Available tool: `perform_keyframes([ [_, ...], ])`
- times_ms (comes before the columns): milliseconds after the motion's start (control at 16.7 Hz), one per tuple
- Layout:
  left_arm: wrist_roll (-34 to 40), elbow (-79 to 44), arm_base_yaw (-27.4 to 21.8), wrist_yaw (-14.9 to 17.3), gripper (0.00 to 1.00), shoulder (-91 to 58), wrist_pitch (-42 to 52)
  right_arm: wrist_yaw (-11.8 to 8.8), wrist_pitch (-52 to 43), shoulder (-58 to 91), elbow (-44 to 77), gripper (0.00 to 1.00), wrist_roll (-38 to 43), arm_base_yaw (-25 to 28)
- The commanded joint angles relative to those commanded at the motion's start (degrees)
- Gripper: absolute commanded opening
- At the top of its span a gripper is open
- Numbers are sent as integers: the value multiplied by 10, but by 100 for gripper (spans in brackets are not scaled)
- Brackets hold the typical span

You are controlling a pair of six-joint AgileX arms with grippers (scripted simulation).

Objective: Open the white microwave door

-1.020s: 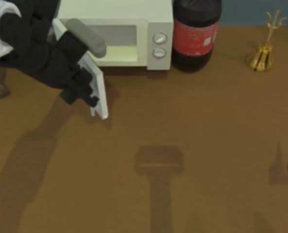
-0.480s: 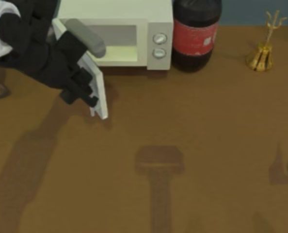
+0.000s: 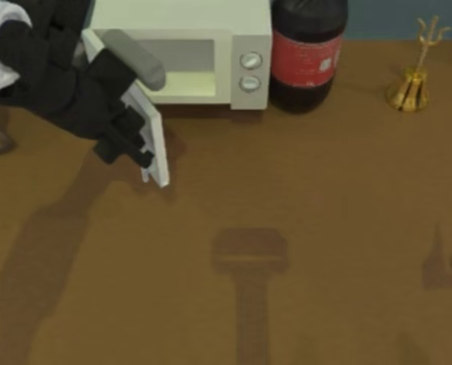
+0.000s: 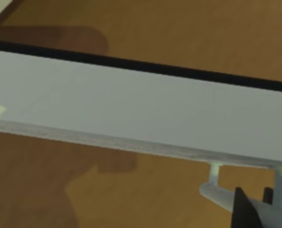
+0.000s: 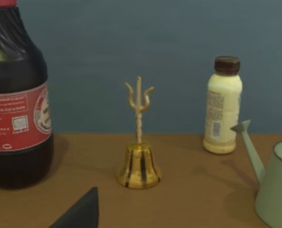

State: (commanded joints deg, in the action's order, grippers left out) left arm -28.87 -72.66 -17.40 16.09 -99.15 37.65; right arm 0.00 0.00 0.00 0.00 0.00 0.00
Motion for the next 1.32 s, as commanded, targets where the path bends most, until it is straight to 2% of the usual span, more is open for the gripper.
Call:
perform_keyframes([
  [540,-92,0,38,37,0,6,30,0,0,0,0,100,0,0],
  [1320,-93,0,39,38,0,6,30,0,0,0,0,100,0,0],
])
